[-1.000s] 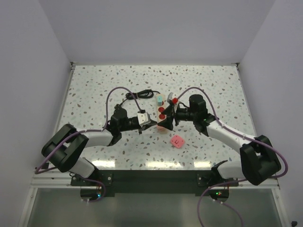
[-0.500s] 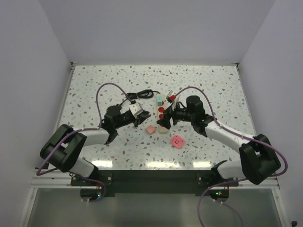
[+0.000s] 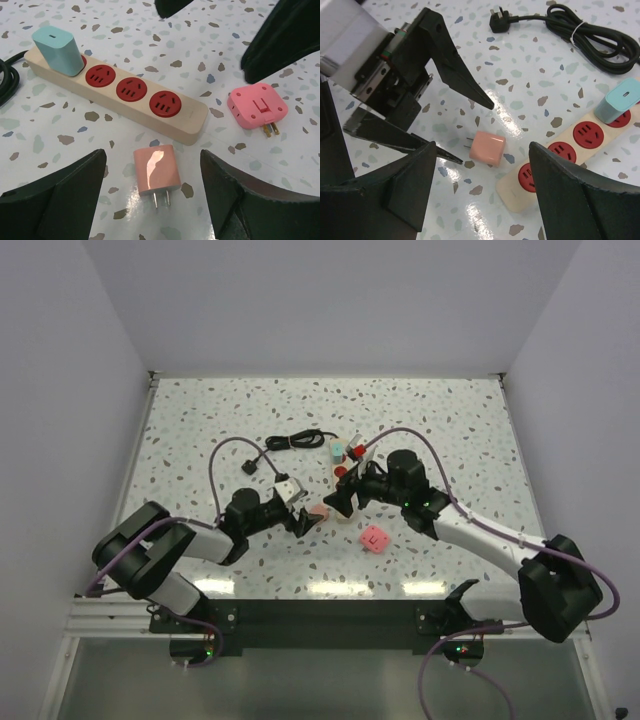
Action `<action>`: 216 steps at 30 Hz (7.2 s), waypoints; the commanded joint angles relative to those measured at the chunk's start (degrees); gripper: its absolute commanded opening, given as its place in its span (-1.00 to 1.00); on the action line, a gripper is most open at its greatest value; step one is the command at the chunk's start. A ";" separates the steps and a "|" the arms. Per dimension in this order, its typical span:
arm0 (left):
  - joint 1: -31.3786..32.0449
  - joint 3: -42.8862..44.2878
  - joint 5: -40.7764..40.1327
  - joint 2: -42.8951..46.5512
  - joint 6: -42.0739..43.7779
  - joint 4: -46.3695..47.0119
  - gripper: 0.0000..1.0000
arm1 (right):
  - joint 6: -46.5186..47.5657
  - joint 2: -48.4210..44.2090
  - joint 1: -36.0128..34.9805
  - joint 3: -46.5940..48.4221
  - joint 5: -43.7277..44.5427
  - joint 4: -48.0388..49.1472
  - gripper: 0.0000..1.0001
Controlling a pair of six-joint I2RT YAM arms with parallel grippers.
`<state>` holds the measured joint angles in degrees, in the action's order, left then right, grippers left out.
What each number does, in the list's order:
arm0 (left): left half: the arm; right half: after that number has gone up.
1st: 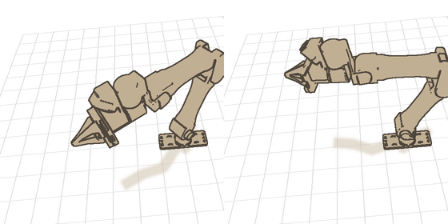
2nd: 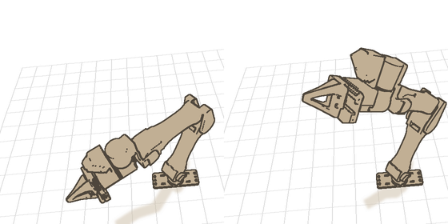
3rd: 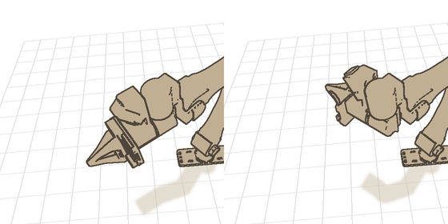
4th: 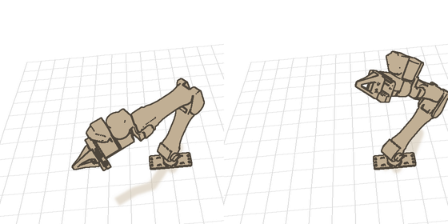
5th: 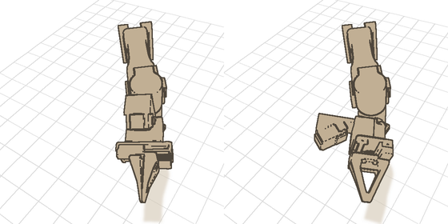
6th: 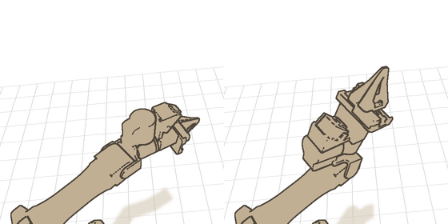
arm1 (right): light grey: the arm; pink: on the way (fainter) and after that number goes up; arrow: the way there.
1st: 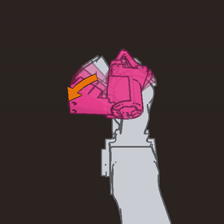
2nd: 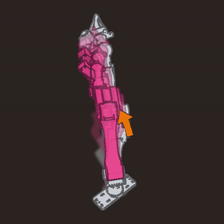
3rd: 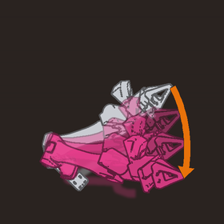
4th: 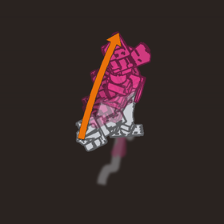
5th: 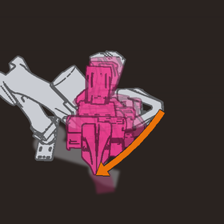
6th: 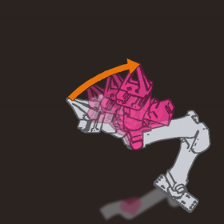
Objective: Insert the plug
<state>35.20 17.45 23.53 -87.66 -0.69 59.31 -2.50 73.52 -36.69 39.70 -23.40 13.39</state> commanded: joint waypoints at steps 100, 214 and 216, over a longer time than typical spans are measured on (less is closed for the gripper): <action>-7.51 -5.50 -15.16 10.76 -5.80 12.07 1.00 | -18.59 2.23 4.69 7.49 14.51 -3.18 -1.00; -18.94 -5.15 -11.40 9.61 -13.11 7.40 1.00 | -25.00 42.50 -7.96 8.64 44.93 -20.16 -1.00; -18.94 -5.15 -11.31 9.52 -13.11 7.49 1.00 | -25.97 42.41 -8.05 7.06 44.14 -19.72 -1.00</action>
<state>16.86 12.58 11.77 -79.37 -12.97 62.76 -24.53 105.75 -44.34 55.31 30.37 14.37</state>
